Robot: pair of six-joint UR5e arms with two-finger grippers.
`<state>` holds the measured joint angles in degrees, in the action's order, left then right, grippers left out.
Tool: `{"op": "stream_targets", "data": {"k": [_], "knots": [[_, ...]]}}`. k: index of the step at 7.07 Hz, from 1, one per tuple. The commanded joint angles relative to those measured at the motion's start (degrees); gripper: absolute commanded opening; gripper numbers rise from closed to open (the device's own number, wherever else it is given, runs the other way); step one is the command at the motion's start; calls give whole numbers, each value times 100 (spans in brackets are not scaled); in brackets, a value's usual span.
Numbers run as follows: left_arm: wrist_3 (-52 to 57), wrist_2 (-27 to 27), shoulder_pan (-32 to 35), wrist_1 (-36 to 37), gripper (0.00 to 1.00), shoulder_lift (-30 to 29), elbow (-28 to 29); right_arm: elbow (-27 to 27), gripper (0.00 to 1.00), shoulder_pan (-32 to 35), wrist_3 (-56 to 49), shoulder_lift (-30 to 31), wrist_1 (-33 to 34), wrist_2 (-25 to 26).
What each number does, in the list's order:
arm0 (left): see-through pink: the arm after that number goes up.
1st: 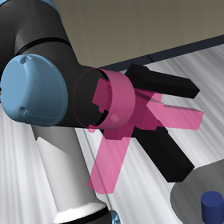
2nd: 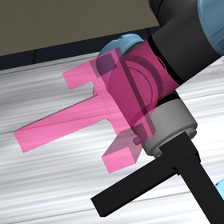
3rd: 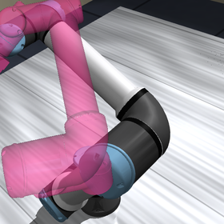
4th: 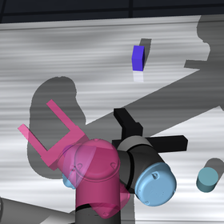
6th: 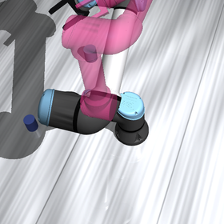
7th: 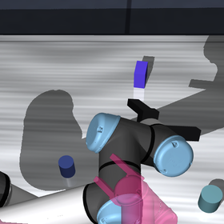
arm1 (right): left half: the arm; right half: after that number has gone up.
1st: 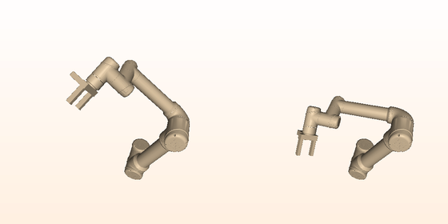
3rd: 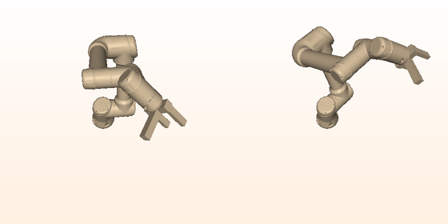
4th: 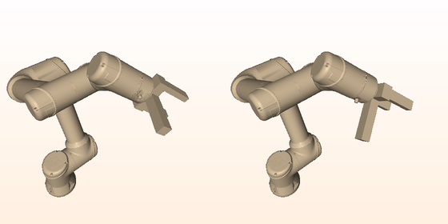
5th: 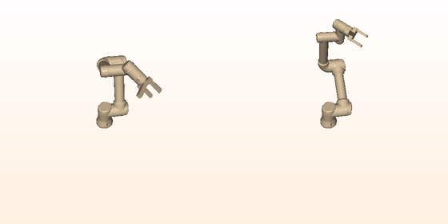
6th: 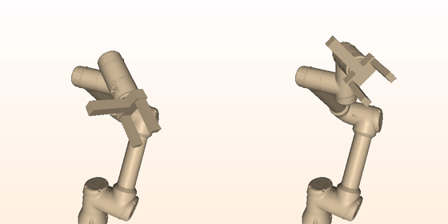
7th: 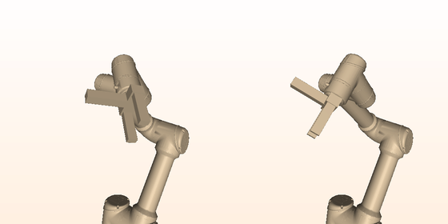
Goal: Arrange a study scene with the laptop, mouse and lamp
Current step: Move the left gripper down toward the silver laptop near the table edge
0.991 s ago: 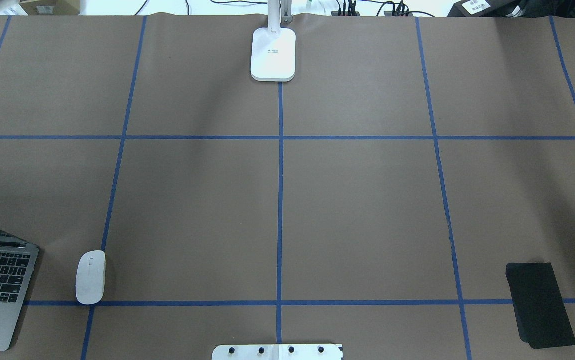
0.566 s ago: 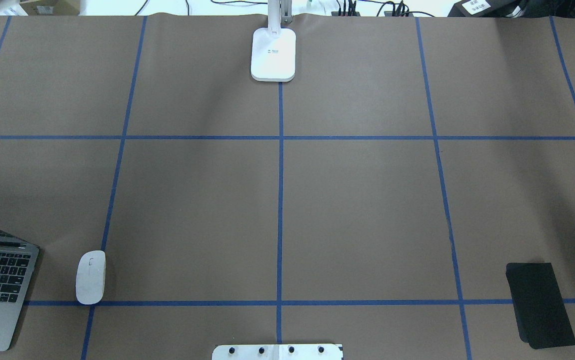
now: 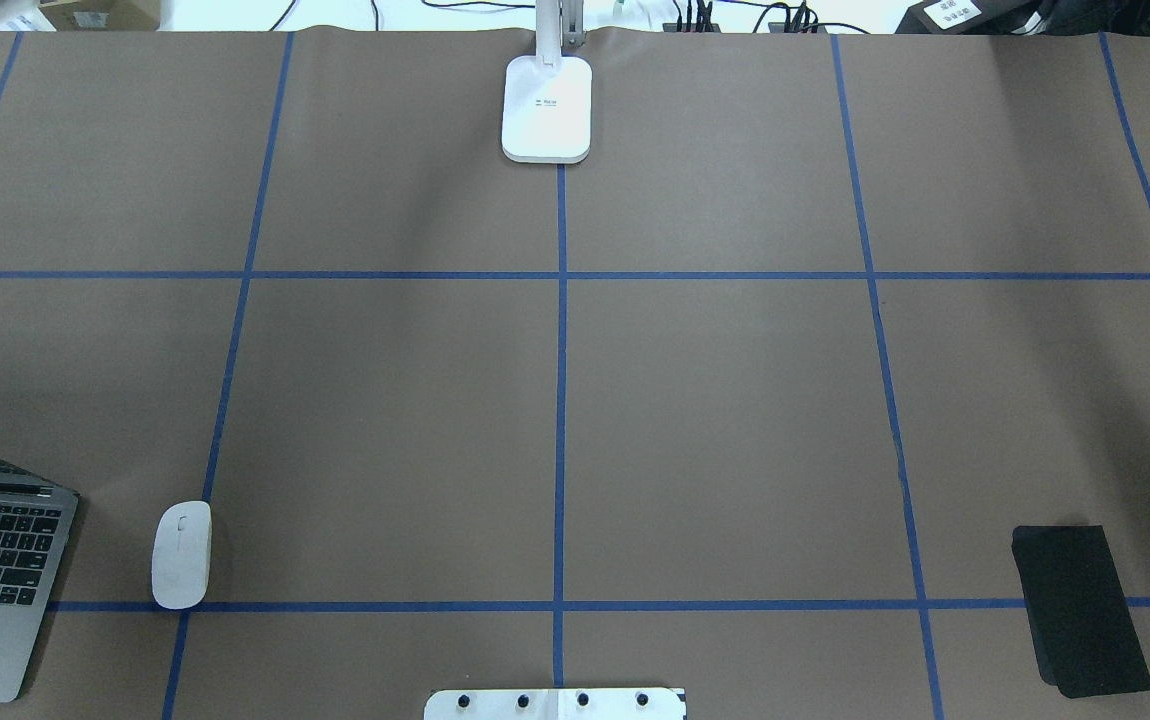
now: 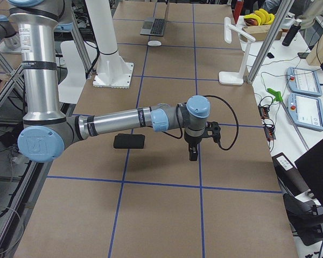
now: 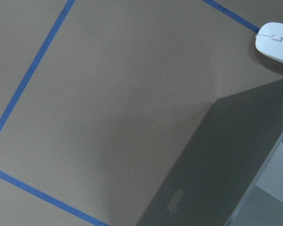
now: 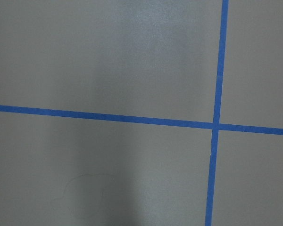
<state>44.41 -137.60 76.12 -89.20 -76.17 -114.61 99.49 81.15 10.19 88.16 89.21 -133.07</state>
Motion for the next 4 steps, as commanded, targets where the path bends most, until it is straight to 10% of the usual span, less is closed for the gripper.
{"op": "stream_targets", "data": {"k": [1, 4], "knots": [[7, -4, -27, -9, 100, 129, -61, 0, 100, -11, 0, 0, 0, 0], [7, -13, -123, -9, 100, 260, -79, 0, 100, -20, 0, 0, 0, 9]]}}
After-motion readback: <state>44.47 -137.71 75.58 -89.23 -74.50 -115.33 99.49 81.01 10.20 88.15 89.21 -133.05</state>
